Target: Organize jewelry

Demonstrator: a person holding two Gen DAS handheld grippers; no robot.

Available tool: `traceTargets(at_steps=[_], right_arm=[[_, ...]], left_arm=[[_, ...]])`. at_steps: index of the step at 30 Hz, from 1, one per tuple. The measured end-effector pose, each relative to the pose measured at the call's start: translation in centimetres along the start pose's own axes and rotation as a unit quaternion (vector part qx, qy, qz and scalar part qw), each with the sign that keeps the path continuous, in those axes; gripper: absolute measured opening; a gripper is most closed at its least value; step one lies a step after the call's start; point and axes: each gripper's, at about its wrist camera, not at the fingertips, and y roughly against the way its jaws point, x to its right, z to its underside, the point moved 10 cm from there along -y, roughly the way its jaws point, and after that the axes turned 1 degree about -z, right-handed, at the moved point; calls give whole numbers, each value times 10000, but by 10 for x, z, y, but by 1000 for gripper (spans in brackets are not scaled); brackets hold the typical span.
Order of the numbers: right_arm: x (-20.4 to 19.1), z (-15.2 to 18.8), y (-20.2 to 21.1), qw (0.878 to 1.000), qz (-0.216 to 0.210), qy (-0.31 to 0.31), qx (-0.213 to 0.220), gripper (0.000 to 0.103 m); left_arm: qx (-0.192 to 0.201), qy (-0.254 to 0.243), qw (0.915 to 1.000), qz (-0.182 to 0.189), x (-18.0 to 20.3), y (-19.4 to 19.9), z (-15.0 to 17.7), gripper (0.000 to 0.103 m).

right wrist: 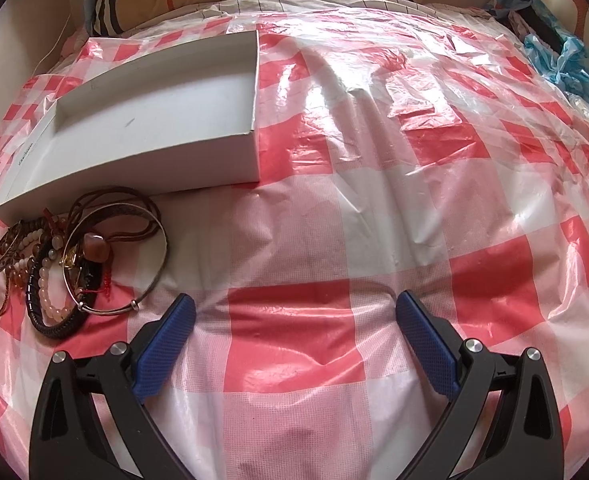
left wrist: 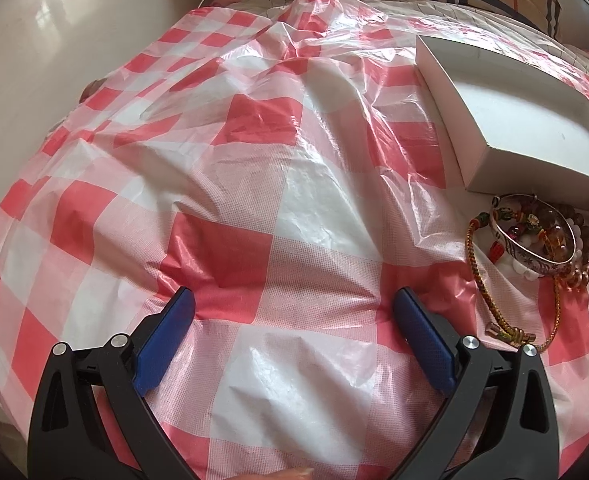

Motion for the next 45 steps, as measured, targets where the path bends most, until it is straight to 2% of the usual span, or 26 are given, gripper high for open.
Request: traceTargets(at_steps=[3, 5, 8, 10, 12, 16, 18, 22, 28, 32, 37, 40, 45], right_arm=[[0, 1, 2, 9999, -44, 18, -131, 96], [-5, 2, 12, 9999, -128, 41, -11, 96], [-17, -1, 57, 9968, -88, 273, 753, 96], [-27, -1, 95, 9896, -126, 392, 1377, 96], [-32, 8, 124, 9828, -290, 362, 1788, 96], [-30, 49, 153, 9790, -571, 104, 1952, 96], [-25, 65, 170, 9763, -605, -7, 2079, 96], [-16, 88, 215, 9654, -529, -65, 2552, 96], [-8, 134, 244, 9645, -442, 78, 2603, 96], [-3, 156, 250, 9668, -457, 53, 2515, 96], [-6, 163, 250, 9678, -380, 136, 2485, 96], [-11, 165, 249, 9676, -310, 288, 2491, 96], [-17, 166, 251, 9655, -277, 451, 2549, 96]], left_arm=[[113, -102, 9999, -51, 5, 16, 1, 96], [289, -106, 9995, 85, 11, 38, 3, 96], [537, -111, 9977, 402, 22, 81, 7, 96], [853, -179, 9942, 625, 31, 117, 11, 96], [1099, -301, 9906, 758, 40, 149, 17, 96], [1569, -537, 9836, 709, 50, 205, 36, 96], [1589, -756, 9813, 781, 54, 226, 50, 96], [1457, -731, 9821, 942, 50, 256, 79, 96], [1670, -693, 9801, 814, 39, 295, 111, 96], [1614, -482, 9812, 937, 30, 307, 125, 96], [1679, -401, 9796, 1028, 24, 320, 137, 96], [1561, -214, 9799, 1221, 20, 321, 145, 96], [1547, -173, 9817, 1097, 16, 322, 154, 96]])
